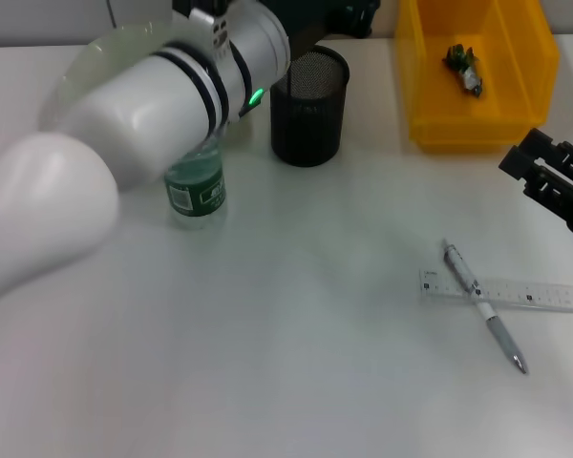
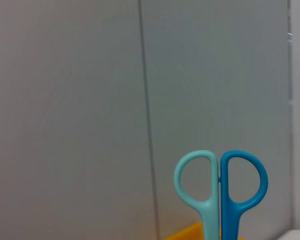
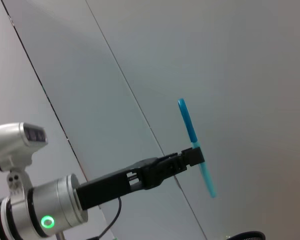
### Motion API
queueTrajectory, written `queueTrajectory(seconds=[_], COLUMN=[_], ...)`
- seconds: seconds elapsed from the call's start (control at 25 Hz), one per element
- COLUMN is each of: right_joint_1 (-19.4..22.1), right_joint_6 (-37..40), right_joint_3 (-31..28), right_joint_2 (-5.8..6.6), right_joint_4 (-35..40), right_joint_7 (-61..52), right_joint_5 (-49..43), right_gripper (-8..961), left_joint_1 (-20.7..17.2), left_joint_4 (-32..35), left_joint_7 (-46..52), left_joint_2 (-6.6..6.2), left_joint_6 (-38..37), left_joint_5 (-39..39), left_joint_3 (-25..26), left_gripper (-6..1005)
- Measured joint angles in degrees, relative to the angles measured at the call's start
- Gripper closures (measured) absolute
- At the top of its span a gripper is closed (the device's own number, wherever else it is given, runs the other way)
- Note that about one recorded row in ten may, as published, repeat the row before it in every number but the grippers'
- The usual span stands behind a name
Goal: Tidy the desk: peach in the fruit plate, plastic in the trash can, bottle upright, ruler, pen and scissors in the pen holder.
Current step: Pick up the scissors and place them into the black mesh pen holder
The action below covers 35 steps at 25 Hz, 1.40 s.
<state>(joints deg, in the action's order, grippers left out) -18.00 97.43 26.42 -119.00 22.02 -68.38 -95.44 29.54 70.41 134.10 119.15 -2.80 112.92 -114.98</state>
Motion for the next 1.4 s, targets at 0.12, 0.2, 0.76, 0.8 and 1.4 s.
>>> queueTrajectory(seconds=[0.12,0.2,0.76,0.8,1.4], right_joint_1=[0.0,-0.1,-0.7,-0.7,-0.7], right_joint_6=[0.0,0.0,-0.7,-0.7,-0.8], right_joint_3=[0.0,0.0,0.2,0.2,0.2], right_joint_2=[0.0,0.0,0.0,0.0,0.0], right_joint_4=[-0.2,-0.4,-0.6,-0.6,-0.6], right_joint_7=[0.1,0.1,0.2,0.2,0.2], right_joint_5=[0.0,0.0,-0.1,-0.1,-0.2], right_gripper=[302,302,303,302,303], left_joint_1=[-0.1,-0.2,2.9,3.2,4.8], left_joint_4=[-2.9,-3.3,-11.0,-11.4,-15.6], left_joint_7=[0.4,0.5,8.0,8.5,11.0], left_joint_2=[0.03,0.04,0.03,0.03,0.03], left_joint_6=[9.8,11.5,16.1,16.6,18.6], left_joint_5=[-0.1,-0.1,-0.2,-0.2,0.2], left_joint_3=[-4.8,-5.8,-9.7,-10.1,-12.1], left_gripper=[764,764,764,764,763])
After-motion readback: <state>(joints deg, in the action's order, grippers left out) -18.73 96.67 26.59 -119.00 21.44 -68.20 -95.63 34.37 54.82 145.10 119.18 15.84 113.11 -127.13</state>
